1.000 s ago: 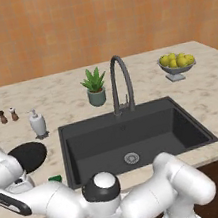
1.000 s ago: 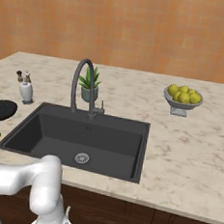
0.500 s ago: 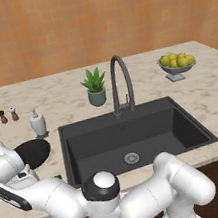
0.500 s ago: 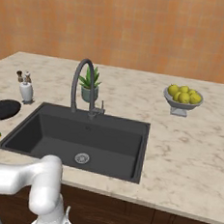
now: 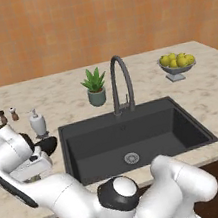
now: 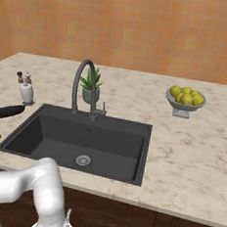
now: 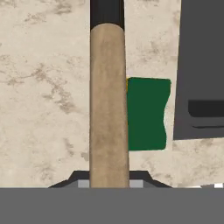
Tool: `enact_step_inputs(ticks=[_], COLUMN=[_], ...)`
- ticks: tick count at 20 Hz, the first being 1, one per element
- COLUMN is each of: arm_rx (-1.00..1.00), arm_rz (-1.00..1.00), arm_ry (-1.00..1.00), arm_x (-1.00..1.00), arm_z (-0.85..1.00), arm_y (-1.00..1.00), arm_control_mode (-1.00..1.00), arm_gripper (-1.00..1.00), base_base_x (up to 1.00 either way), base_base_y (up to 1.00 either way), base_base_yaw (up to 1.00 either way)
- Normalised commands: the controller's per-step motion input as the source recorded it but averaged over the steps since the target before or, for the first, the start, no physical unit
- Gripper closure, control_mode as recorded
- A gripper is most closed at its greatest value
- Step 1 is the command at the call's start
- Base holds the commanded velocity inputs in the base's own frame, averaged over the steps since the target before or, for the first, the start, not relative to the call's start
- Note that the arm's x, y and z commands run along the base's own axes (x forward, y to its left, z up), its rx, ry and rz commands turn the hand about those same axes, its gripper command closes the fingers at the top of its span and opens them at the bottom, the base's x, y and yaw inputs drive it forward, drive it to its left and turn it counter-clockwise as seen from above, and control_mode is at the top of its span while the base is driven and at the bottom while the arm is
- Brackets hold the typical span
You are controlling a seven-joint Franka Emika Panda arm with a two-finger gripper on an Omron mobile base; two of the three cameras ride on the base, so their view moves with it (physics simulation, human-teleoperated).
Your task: Pick the pan and sponge and place them into the sink. Then turn on the water.
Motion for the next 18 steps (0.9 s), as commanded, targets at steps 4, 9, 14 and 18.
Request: enact_step_inputs(ticks=[4,9,14,18], arm_rx=[0.03,0.05,0.03,0.04], arm_rz=[-0.12,-0.12,-0.10,-0.36], arm_ry=[-0.15,-0.25,-0.26,0.05], arm_x=[-0.29,-0.13,-0.01,0.03], arm_z=[0.45,0.33,0.22,0.11], arm_y=[-1.00,-1.00,-0.81,-0.42], arm_control_mode=[-1.00,-1.00,-1.00,-1.00], arm_gripper=[1.00,1.00,1.00,1.00], base_base_x=[0.00,0.00,0.00,0.00], base_base_y=[0.00,0.00,0.00,0.00], base_base_yaw=[0.00,0.00,0.00,0.00])
